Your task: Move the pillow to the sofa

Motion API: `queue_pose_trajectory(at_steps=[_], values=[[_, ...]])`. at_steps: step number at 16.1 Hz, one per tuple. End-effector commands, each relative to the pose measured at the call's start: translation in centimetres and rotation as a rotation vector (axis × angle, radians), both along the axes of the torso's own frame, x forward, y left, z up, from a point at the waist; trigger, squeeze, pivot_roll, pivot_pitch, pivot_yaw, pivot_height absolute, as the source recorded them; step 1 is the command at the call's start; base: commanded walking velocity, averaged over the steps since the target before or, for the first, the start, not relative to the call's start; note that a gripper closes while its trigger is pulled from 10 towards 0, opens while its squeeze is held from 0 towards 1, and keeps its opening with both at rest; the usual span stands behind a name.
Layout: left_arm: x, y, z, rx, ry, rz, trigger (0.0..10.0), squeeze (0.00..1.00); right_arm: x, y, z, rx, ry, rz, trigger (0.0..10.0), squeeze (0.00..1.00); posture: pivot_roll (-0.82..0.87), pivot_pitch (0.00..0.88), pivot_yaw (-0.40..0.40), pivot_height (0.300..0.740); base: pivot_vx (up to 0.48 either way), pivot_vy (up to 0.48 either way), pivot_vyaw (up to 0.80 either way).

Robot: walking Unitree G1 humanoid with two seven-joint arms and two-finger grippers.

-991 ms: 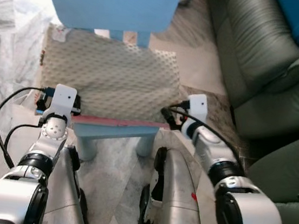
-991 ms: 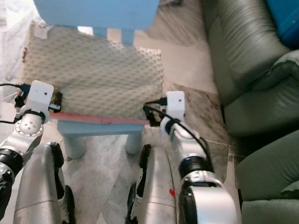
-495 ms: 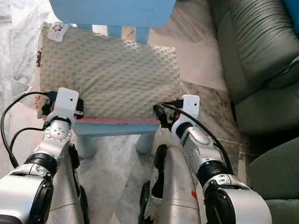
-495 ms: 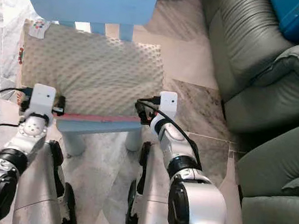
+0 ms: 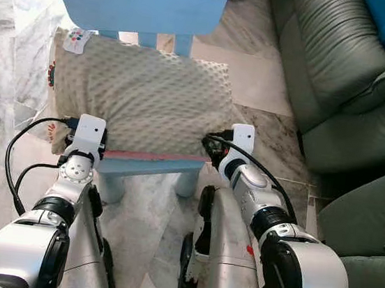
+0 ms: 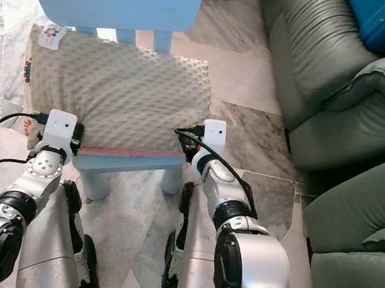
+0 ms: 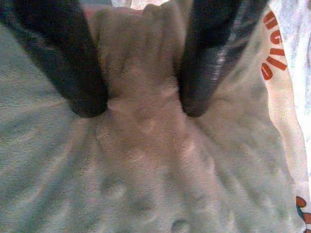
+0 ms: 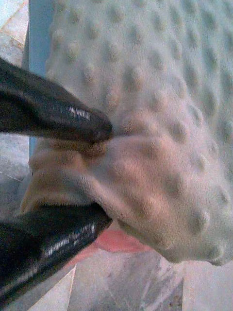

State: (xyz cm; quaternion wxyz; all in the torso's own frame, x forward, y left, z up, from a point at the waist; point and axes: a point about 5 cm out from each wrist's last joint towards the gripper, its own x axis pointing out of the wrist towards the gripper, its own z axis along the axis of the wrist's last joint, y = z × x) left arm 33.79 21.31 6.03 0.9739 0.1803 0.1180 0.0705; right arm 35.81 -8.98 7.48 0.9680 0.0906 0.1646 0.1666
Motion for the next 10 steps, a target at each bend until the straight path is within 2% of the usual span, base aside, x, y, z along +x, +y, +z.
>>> queue_pose_trajectory(at_steps=[1, 7, 10], values=[[-0.9, -0.8, -1.7, 0.001, 0.081, -0.048, 0.0, 0.0, -0.3, 0.1, -0.6, 0.002, 0.034, 0.003, 0.0, 0.0, 0.02, 0.287, -0.14, 0.5, 0.0, 0.0, 0.0], [-0.8, -1.4, -1.7, 0.004, 0.074, -0.079, 0.0, 0.0, -0.4, -0.3, -0.8, 0.003, 0.037, -0.01, 0.0, 0.0, 0.03, 0.283, -0.141, 0.5, 0.0, 0.0, 0.0], [0.0, -1.5, -0.7, 0.074, 0.049, -0.089, 0.0, 0.0, 0.8, -1.9, 0.8, -0.02, -0.021, -0.064, 0.0, 0.0, 0.03, 0.206, -0.14, 0.5, 0.0, 0.0, 0.0]])
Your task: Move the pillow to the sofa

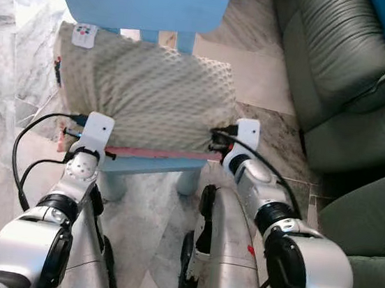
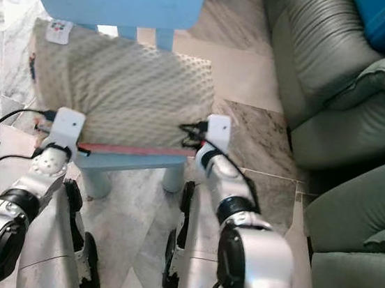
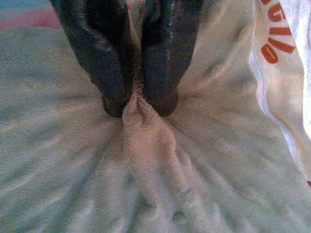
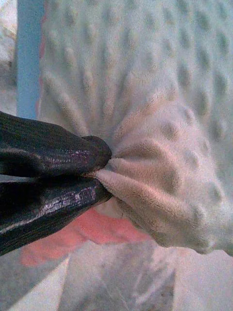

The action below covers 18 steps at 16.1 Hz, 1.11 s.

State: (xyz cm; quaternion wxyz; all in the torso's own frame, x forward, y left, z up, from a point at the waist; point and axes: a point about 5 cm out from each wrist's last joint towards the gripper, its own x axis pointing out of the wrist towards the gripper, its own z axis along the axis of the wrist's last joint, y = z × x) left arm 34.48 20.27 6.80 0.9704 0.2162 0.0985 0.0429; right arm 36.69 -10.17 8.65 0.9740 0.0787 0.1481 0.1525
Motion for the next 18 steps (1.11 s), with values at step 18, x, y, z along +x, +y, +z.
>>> queue_pose_trajectory(at_steps=[18], values=[[-6.9, -0.2, 1.9, -0.39, -0.233, -0.274, 0.0, 0.0, -8.2, -6.7, 1.2, -0.133, -0.447, -0.182, 0.0, 0.0, 0.06, 0.0, -0.043, 0.5, 0.0, 0.0, 0.0]])
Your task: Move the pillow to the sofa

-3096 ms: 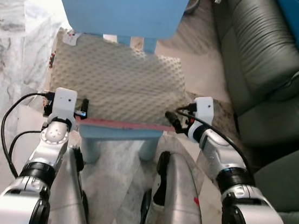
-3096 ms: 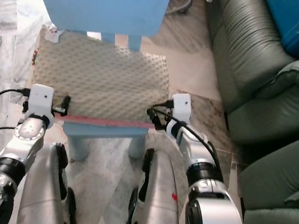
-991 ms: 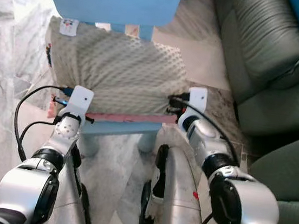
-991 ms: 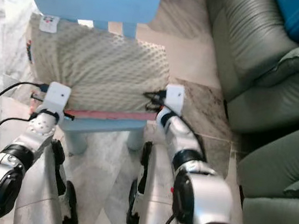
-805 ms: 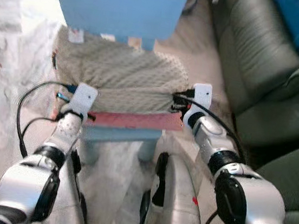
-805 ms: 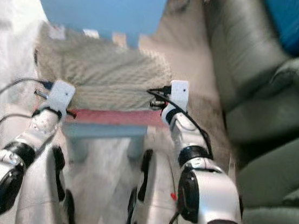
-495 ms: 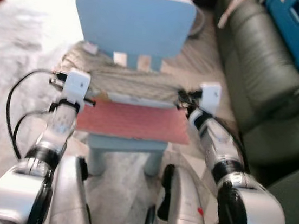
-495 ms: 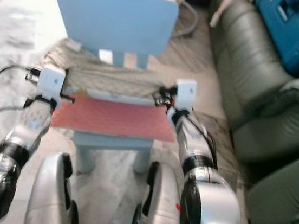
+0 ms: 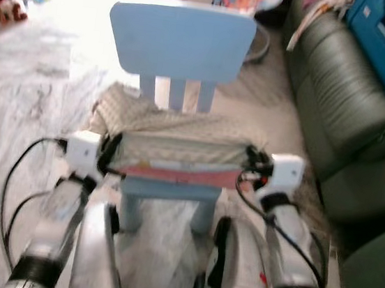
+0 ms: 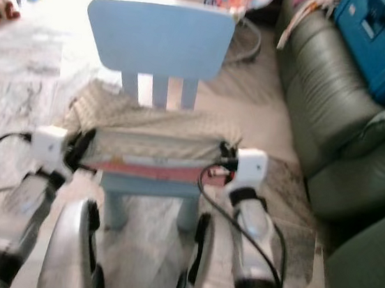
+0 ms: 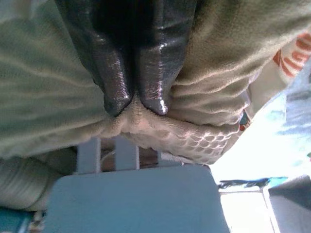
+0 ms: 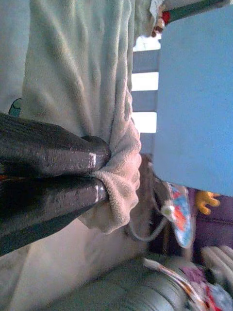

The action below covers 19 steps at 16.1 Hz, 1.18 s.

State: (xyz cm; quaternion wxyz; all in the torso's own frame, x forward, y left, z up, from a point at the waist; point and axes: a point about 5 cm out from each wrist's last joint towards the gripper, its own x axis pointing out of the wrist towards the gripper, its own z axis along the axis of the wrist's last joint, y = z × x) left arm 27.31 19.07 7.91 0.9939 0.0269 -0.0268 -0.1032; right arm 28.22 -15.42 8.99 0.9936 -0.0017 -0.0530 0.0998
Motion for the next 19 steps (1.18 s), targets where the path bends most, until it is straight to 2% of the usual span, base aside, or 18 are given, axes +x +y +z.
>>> queue_pose_trajectory(at_steps=[1, 2, 3, 5, 8, 9, 10, 14, 19], values=[[-0.7, 1.1, 0.9, 0.011, -0.023, 0.045, 0.0, 0.0, -0.8, -2.0, 0.9, -0.009, -0.015, -0.078, 0.0, 0.0, 0.06, 0.0, -0.047, 0.5, 0.0, 0.0, 0.0], [-1.7, 0.9, 1.1, 0.005, -0.018, 0.051, 0.0, 0.0, -2.0, -2.2, 1.0, -0.023, 0.004, -0.072, 0.0, 0.0, 0.06, 0.0, -0.054, 0.5, 0.0, 0.0, 0.0], [-2.5, 0.3, 1.2, 0.007, -0.015, 0.033, 0.0, 0.0, -2.8, -2.3, 0.7, -0.035, 0.041, -0.058, 10.0, 0.0, 0.05, 0.0, -0.058, 0.5, 0.0, 0.0, 0.0], [-3.0, -1.3, 1.0, -0.004, 0.018, -0.024, 0.0, 0.0, -3.2, -2.2, 0.7, -0.001, 0.043, -0.062, 10.0, 0.0, 0.05, 0.0, -0.059, 0.5, 0.0, 0.0, 0.0], [-3.4, -2.4, 1.1, 0.003, 0.05, -0.078, 0.0, 0.0, -3.0, -1.9, 1.3, 0.028, 0.063, -0.064, 10.0, 0.0, 0.04, 0.0, -0.056, 0.525, 0.0, 0.0, 0.0], [-3.6, -2.7, 0.9, 0.025, 0.078, -0.096, 8.0, 0.0, -2.9, -1.9, 1.5, 0.047, 0.072, -0.074, 10.0, 0.0, 0.04, 0.0, -0.056, 0.54, 0.0, 0.0, 0.0], [-3.6, -2.8, 0.7, 0.033, 0.087, -0.093, 10.0, 0.0, -2.9, -1.9, 1.6, 0.044, 0.072, -0.07, 10.0, 0.0, 0.04, 0.0, -0.058, 0.55, 0.0, 0.0, 0.0], [-2.8, -3.1, 0.7, 0.051, 0.099, -0.067, 10.0, 0.0, -2.6, -1.4, 1.8, 0.056, 0.086, -0.052, 10.0, 0.0, 0.03, 0.0, -0.065, 0.6, 0.0, 0.0, 0.0], [-1.4, -2.8, 1.0, 0.042, 0.084, 0.009, 10.0, 0.0, -2.2, -1.3, 2.2, 0.062, 0.084, -0.05, 10.0, 0.0, 0.02, 0.0, -0.059, 0.655, 0.0, 0.0, 0.0]])
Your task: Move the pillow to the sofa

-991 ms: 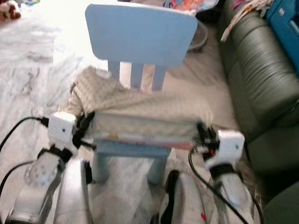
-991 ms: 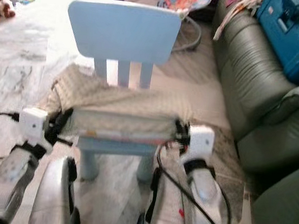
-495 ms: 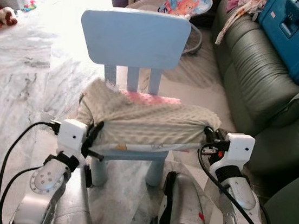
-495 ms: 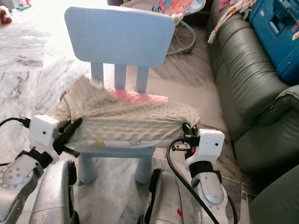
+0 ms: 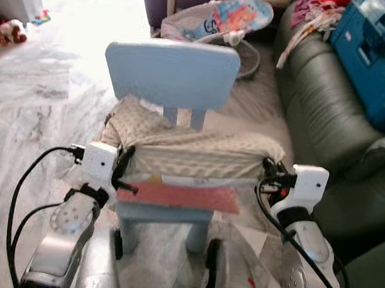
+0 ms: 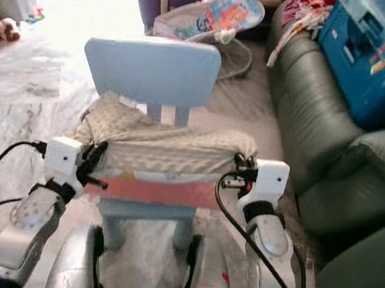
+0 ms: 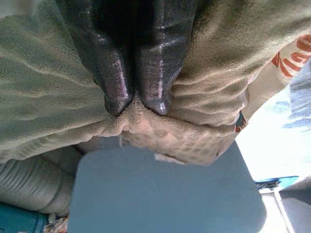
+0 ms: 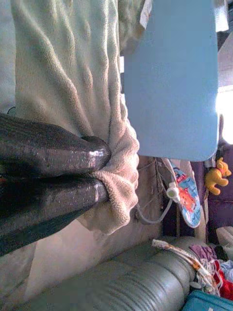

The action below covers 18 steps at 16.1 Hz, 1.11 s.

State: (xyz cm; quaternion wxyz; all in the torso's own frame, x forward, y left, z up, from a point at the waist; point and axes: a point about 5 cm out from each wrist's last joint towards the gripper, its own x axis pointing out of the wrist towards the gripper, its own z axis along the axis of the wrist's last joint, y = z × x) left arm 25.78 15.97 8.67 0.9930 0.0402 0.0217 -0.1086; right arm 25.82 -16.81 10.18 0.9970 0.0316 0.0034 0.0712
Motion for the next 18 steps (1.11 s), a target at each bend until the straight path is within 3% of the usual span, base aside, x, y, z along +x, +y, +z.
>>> queue_pose_trajectory(at_steps=[1, 8, 9, 10, 14, 18], values=[[0.1, 0.3, 0.1, 0.006, -0.008, 0.024, 10.0, 0.0, 0.2, 0.1, 1.0, 0.005, -0.036, 0.002, 10.0, 0.0, 0.02, 0.0, -0.058, 0.67, 0.0, 0.0, 0.0], [0.6, 1.1, -0.7, 0.069, 0.034, 0.101, 10.0, 0.0, 0.4, 0.6, 0.9, -0.003, -0.024, 0.04, 10.0, 0.0, 0.02, 0.0, -0.066, 0.74, 0.0, 0.0, 0.0], [0.8, 1.4, -1.0, 0.084, 0.053, 0.136, 10.0, 0.0, 0.4, 0.7, 0.9, -0.038, -0.021, 0.028, 10.0, 0.0, 0.02, 0.0, -0.066, 0.74, 0.0, 0.0, 0.0], [1.0, 1.3, -1.1, 0.075, 0.054, 0.12, 10.0, 0.0, 0.3, 0.6, 1.4, -0.014, -0.063, 0.026, 10.0, 0.0, 0.02, 0.0, -0.068, 0.74, 0.0, 0.0, 0.0], [1.1, 0.8, -1.0, 0.07, 0.047, 0.099, 10.0, 0.0, 0.6, 0.2, 1.4, -0.02, -0.052, 0.003, 10.0, 0.0, 0.02, 0.0, -0.067, 0.74, 0.0, 0.0, 0.0], [1.6, 1.1, -1.7, 0.087, 0.102, 0.13, 10.0, 0.0, 0.6, 0.2, 1.3, -0.016, -0.051, -0.002, 10.0, 0.0, 0.02, 0.0, -0.073, 0.74, 0.0, 0.0, 0.0]])
